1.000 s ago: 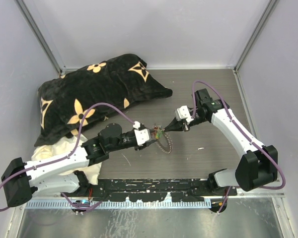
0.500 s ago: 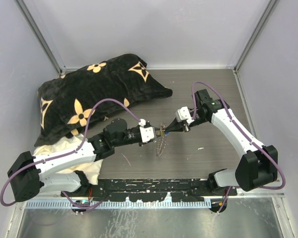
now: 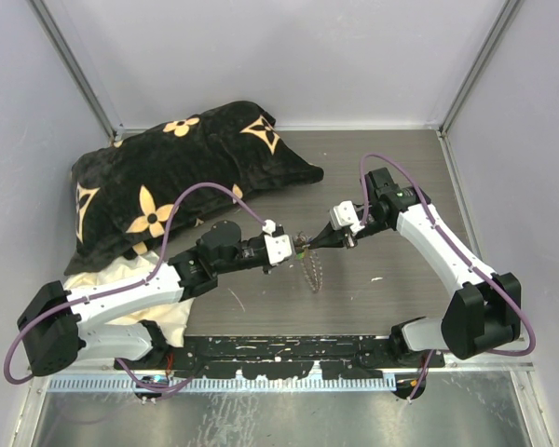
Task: Remove the keys from the keyring
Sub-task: Remove the key from the keyring.
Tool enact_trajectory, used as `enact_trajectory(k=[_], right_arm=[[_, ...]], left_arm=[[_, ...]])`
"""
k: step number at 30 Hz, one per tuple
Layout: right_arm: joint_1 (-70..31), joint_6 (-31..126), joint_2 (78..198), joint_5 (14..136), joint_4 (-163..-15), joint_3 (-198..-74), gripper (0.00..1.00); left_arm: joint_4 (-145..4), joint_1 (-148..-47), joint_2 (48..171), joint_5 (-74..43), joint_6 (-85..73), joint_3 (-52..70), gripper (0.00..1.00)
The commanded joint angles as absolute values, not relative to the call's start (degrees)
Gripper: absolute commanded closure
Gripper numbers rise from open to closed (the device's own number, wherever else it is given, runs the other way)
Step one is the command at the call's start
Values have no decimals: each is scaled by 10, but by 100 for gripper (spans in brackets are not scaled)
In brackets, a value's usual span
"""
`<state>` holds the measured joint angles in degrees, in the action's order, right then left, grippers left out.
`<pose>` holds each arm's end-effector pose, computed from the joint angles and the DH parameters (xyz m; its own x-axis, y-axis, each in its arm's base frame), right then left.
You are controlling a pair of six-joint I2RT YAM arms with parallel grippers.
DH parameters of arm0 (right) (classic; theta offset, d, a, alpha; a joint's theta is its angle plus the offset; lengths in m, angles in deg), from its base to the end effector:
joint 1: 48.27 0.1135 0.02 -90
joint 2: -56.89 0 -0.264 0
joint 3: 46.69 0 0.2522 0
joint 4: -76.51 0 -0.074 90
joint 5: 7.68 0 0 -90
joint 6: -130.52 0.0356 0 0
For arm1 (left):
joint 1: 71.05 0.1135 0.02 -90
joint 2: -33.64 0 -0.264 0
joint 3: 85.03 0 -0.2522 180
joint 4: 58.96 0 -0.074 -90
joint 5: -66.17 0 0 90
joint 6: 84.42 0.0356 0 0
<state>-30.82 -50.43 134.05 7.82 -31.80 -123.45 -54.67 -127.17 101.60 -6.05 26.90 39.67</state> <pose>0.2179 0.1045 0.2897 0.3778 -0.1613 -0.9117 -0.9016 -0.2881 -0.3227 0.1436 -0.2333 0.2872 0.2731 0.2144 -0.9378 0.9228 0.2169 0.3183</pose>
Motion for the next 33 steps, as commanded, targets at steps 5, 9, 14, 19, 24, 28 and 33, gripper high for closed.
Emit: enact_trajectory(k=[5, 9, 14, 19, 24, 28, 33], right_arm=[[-310, -515, 1320, 38, -317, -1239, 99], [-310, -517, 1321, 36, -315, -1240, 99], [-313, -517, 1320, 34, -312, -1243, 99], [-317, -531, 1318, 25, -300, -1245, 99], [-318, -541, 1316, 13, -293, -1243, 99], [-318, -552, 1317, -3, -285, -1240, 99], [-318, -552, 1316, -17, -285, -1239, 99]], left_arm=[[-526, -1269, 1016, -77, 255, 358, 94], [-551, -1268, 1014, -81, 250, 348, 100], [-581, -1265, 1001, -83, 239, 346, 100], [-594, -1258, 987, -80, 222, 353, 100], [-590, -1250, 984, -78, 194, 361, 100], [-554, -1240, 986, -76, 152, 383, 100], [-503, -1237, 1011, -82, 87, 407, 100]])
